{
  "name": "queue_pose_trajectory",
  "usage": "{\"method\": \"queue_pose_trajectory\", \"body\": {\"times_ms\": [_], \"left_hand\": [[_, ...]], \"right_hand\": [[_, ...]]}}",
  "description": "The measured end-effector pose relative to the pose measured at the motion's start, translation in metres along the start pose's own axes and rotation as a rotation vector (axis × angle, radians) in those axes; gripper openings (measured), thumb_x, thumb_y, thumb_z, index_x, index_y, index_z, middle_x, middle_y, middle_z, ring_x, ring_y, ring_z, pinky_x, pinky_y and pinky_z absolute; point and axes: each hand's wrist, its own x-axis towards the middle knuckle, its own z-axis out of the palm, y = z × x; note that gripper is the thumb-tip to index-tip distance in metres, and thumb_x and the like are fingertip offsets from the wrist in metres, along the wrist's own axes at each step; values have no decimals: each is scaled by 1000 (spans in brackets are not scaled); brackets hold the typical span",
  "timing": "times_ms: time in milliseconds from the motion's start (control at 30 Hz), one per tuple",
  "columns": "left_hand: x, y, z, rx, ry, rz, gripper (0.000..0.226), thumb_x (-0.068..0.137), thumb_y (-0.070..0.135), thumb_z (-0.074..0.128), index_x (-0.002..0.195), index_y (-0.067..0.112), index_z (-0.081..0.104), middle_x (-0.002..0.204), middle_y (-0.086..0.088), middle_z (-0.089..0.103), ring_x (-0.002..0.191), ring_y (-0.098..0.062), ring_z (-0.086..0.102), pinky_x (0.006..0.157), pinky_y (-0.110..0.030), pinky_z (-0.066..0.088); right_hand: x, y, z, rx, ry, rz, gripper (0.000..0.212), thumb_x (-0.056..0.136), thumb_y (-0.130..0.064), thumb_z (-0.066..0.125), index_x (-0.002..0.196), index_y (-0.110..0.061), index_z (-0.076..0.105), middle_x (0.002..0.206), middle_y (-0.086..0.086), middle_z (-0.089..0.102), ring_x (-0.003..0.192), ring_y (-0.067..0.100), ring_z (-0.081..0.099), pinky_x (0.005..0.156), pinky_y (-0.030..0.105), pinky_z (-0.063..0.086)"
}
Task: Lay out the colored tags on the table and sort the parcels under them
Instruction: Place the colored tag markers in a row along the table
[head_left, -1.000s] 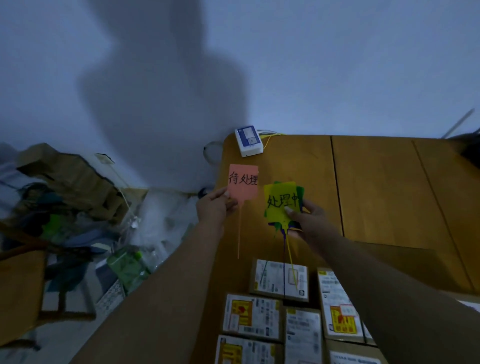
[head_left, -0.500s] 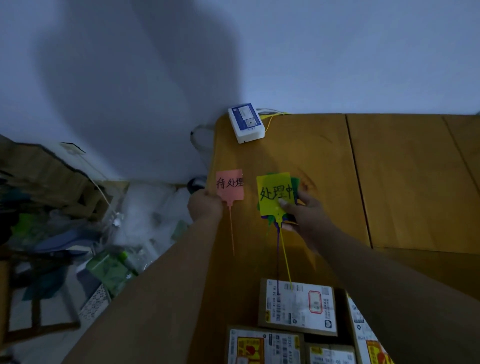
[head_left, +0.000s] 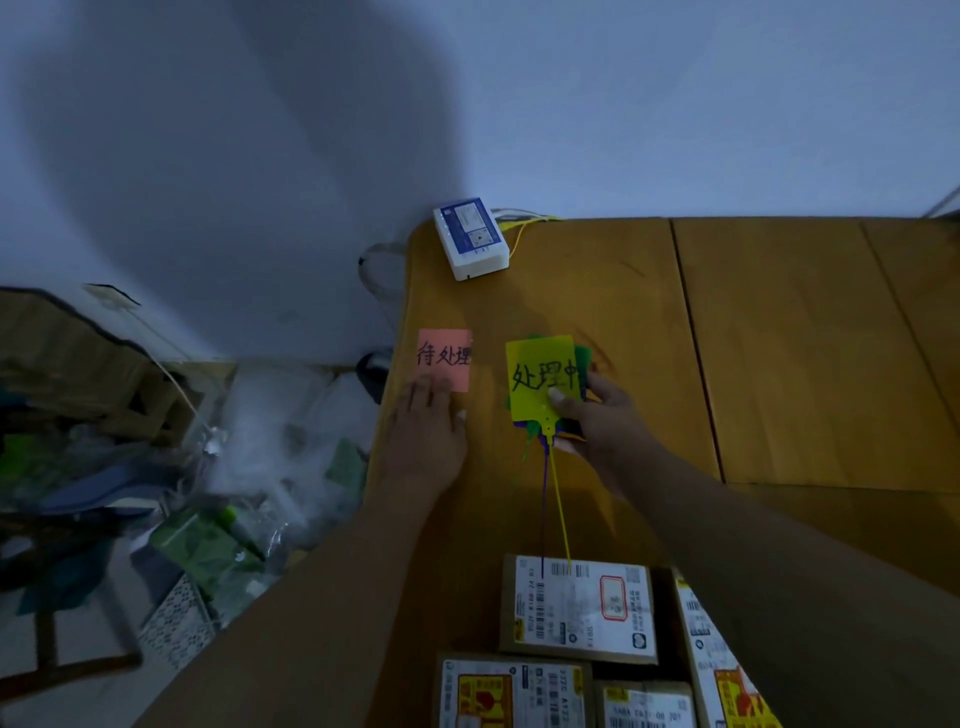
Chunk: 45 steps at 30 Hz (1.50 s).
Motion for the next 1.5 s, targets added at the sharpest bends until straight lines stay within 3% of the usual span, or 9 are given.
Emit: {"method": "queue_pose_trajectory", "body": {"times_ms": [133,267,367,467,700,800,1100,1233,1500], "left_hand": [[1,30,-6,-421,186,-220,38,104,28,47,140,21,56,153,-7,49,136,-30,48,114,-45,42],[0,95,-17,-1305,-50,-495,12,98,26,67,104,15,70,96,-8,74,83,-22,68,64,-26,49],[-13,134,-11,-1264,-134,-400,17,88,28,80,101,18,74,79,8,77,63,-5,71,54,-20,51],[-21,169,-3,-1254,-78,-364,18,87,15,81,104,9,75,79,-4,76,52,-7,65,53,-23,54],[-39,244,19,-1310,-108,-397,31,80,10,87,105,5,69,89,-15,75,72,-20,70,62,-30,60],[-42,263,28,-1381,-96,-401,31,84,1,82,110,-1,65,94,-20,73,78,-27,72,62,-29,63],[-39,282,45,-1322,-97,-346,34,89,5,77,121,8,65,93,-22,75,55,-22,73,51,-31,59],[-36,284,47,-1225,-27,-323,34,90,6,77,122,12,69,80,-6,75,64,-15,74,62,-34,60],[-3,281,51,-1281,14,-457,37,94,4,71,131,7,63,87,-10,72,51,-11,69,47,-24,55]], "right_hand": [[-3,-1,-13,116,1,-2,32,99,-11,68,128,-23,63,112,6,74,90,21,74,65,34,56],[-6,-9,-34,142,33,-5,25,99,-12,67,119,-25,64,98,0,75,76,13,74,57,30,56],[-11,-17,-60,128,50,-30,27,98,-13,69,123,-22,65,96,1,75,71,13,74,54,27,55],[-16,-26,-96,129,77,-46,33,95,-14,73,126,-20,65,103,5,75,80,18,72,63,31,53],[-24,-34,-167,126,71,-84,32,90,-10,78,118,-22,70,96,5,77,69,14,74,48,24,53],[-27,-35,-186,146,54,-79,35,91,-14,78,124,-19,69,108,9,78,85,20,75,60,30,58],[-19,-42,-220,171,23,-64,23,103,-24,63,125,-21,68,105,4,76,77,14,75,65,31,55],[-12,-45,-236,176,72,-68,31,105,-23,59,136,-20,62,120,8,71,90,19,69,68,33,48],[3,-47,-292,95,212,-143,39,107,-21,56,145,-13,56,126,12,65,101,30,65,70,36,52]]}}
